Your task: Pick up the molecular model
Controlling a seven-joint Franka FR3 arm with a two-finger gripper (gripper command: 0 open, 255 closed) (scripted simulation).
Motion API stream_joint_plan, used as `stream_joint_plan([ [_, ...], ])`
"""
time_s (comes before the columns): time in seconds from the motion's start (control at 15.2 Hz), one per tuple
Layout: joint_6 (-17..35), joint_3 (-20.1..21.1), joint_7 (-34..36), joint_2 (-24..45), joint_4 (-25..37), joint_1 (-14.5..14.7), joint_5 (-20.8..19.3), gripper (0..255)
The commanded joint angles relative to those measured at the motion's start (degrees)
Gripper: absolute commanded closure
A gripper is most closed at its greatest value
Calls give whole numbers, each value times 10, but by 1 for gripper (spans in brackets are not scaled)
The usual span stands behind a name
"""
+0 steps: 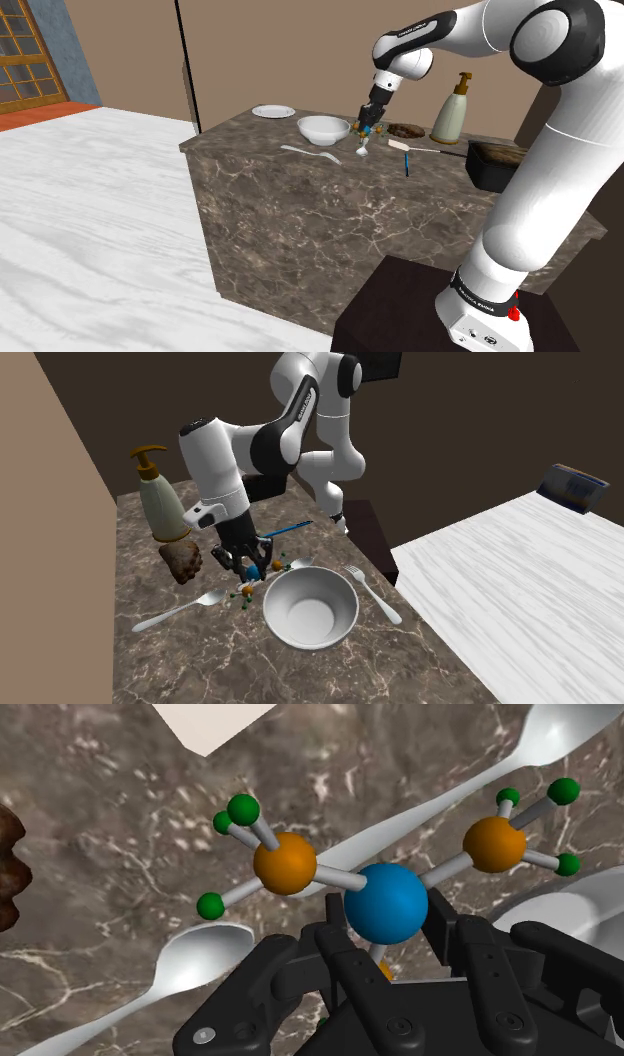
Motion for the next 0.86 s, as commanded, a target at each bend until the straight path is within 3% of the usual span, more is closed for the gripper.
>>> stream_joint_plan([
  [0.0, -14, 1, 7, -5, 10, 0, -4, 255],
  [0.79, -86, 2, 30, -15, 77, 0, -18, 255],
])
